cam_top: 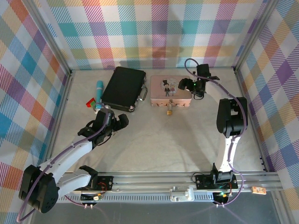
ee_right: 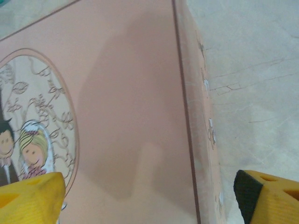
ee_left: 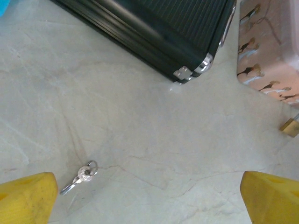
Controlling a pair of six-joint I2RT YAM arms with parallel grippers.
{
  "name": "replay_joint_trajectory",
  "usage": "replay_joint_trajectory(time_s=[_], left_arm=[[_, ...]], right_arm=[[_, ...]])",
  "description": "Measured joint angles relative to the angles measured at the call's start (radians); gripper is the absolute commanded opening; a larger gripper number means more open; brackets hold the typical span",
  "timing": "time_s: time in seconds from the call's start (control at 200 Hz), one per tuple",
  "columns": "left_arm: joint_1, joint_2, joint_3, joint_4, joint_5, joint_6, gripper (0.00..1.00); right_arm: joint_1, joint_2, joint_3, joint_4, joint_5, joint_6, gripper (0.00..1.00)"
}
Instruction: Unlock the padlock with the key
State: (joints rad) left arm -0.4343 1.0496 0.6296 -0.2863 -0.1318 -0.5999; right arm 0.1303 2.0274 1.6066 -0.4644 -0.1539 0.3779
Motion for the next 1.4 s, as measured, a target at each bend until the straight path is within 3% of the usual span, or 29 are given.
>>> replay_joint_trajectory(time_s=[0.19, 0.445, 0.61, 0.67, 0.72, 0.925, 1.065, 1.235, 1.4], left_arm=[[0.071, 0.130, 0.009, -0.004, 0.045, 0.053, 0.98], [0.097, 0.323, 0.044, 0.002, 0.114, 0.119, 0.56], [0.097, 0.399, 0.048, 0.034, 0.135, 0.130, 0.43], [0.097, 0.425, 0.055, 0.044, 0.139, 0.133, 0.40], [0.097, 0.438, 0.067, 0.042, 0.138, 0.139, 0.36], [0.097, 0.454, 0.077, 0.023, 0.110, 0.150, 0.11], [0.086, 0.464, 0.089, 0.007, 0.088, 0.148, 0.11], [0.013, 0.472, 0.093, 0.019, 0.032, 0.119, 0.21], [-0.039, 0.475, 0.093, 0.032, 0.008, 0.055, 0.22]], right_arm=[[0.001, -0.202, -0.105, -0.012, -0.012, -0.032, 0.93], [0.057, -0.500, -0.345, -0.001, -0.045, -0.059, 0.91], [0.100, -0.591, -0.500, -0.014, -0.076, -0.057, 0.92], [0.113, -0.623, -0.540, -0.024, -0.087, -0.055, 1.00], [0.125, -0.646, -0.561, -0.035, -0.090, -0.057, 0.99], [0.178, -0.708, -0.577, -0.048, -0.090, -0.050, 0.99], [0.178, -0.727, -0.626, -0.044, -0.090, -0.028, 0.99], [0.178, -0.734, -0.665, -0.042, -0.086, -0.003, 0.99], [0.178, -0.760, -0.677, -0.039, -0.081, 0.007, 0.99]])
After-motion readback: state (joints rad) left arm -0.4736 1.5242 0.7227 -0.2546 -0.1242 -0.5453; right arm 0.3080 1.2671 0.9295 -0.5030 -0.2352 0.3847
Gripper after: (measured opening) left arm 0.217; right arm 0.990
